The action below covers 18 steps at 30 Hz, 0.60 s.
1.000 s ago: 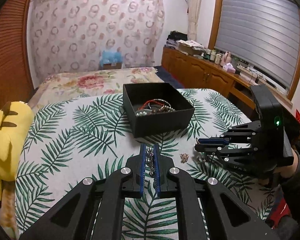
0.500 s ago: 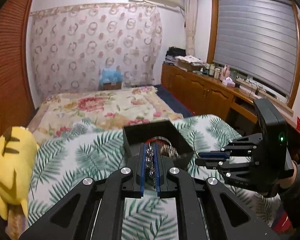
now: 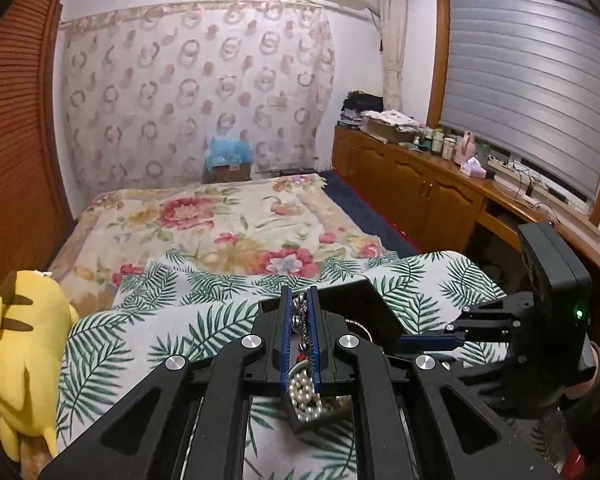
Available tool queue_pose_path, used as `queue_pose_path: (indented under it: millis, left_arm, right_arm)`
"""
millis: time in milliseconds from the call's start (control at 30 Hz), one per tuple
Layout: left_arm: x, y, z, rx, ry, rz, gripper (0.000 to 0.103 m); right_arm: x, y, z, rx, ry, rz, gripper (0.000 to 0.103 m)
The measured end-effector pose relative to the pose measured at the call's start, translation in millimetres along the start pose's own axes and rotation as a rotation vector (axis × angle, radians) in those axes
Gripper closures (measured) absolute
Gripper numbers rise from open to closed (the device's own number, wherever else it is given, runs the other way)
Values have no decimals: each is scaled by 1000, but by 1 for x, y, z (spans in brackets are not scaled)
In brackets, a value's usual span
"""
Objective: Organize jewelry
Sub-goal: 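Lower the chain and hairpins into the black box and open both grippers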
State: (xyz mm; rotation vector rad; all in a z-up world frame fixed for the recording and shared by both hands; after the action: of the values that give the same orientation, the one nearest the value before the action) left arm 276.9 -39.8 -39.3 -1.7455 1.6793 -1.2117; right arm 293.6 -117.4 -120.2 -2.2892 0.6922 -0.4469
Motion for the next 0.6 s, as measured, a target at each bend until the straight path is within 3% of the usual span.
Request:
queue_pose_path:
  millis: [600]
  left_arm:
    - [8,10,48,-84,-14,28,95]
  right_arm:
    - [11,24,-28,25,37,56,80]
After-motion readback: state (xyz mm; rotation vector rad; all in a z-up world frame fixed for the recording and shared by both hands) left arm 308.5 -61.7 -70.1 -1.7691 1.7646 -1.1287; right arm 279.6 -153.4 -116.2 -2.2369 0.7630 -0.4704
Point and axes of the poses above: each gripper's, at about its wrist camera, not at the fingertips, and z roughly the way its jaws point, x to its right, y to its underside, the point moved 9 cm from there along z, roughly the way its jaws point, and after that the axes turned 15 degrees about -z, right-handed, at the moved point
